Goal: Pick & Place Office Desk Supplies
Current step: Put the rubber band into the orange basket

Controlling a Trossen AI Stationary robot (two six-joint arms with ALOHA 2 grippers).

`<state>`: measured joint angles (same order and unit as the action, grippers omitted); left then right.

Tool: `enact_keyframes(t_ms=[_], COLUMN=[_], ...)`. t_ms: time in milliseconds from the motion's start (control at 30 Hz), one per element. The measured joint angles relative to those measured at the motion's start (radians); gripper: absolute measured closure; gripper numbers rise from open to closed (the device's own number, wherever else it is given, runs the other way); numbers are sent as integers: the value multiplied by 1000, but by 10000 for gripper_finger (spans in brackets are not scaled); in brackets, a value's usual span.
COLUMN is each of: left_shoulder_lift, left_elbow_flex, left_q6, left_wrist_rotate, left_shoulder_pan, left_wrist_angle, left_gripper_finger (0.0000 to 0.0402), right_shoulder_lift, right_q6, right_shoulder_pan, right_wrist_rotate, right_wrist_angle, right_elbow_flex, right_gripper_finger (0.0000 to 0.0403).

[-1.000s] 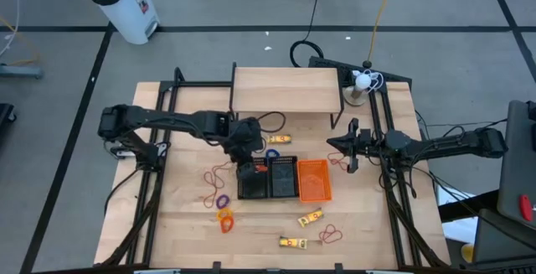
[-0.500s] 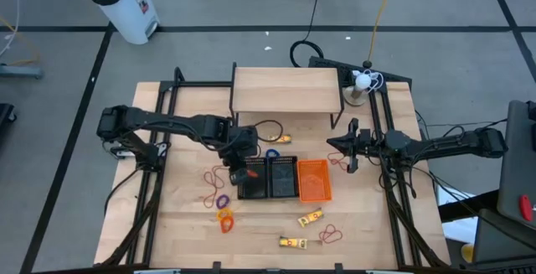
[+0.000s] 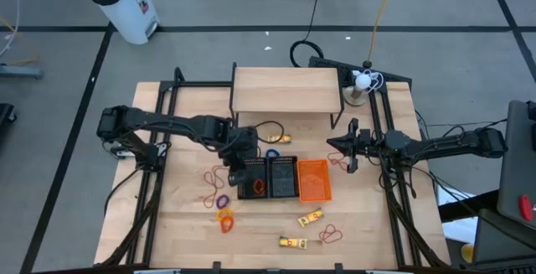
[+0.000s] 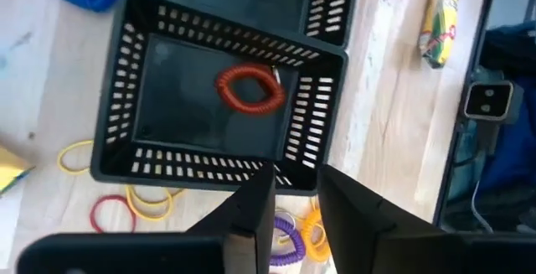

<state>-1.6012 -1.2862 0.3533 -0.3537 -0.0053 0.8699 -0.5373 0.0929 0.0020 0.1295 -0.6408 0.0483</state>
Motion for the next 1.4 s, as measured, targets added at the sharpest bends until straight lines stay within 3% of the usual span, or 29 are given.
enact_keyframes(t_ms=[167,400,567,900,1033,1133,1400], left_shoulder_lift=[7,39,47,46,46,46,46], left_elbow_flex=[0,0,0,0,0,0,0], left_q6=[47,186,361,754,904,967,1046], left_wrist_rotate=[-86,-51,116,548,734,798,844], left_shoulder_pan=[-10,-123,-248,-459,-544,-599,-651], left_wrist_angle=[88,157,208,639,682,670,664], left_gripper_finger=[309,309,309,309,309,309,309], right_shoulder_lift=[0,0,0,0,-1,0,0], right_q6=[0,0,0,-3,-33,-28,30], right_shoulder_pan=[0,0,0,0,0,0,0], right_wrist_rotate=[-2,-3,-3,-3,-3,-3,3], right_wrist_angle=[7,34,39,29,25,25,38], right_elbow_flex=[0,0,0,0,0,0,9], right_gripper_finger=[403,403,403,403,403,403,403])
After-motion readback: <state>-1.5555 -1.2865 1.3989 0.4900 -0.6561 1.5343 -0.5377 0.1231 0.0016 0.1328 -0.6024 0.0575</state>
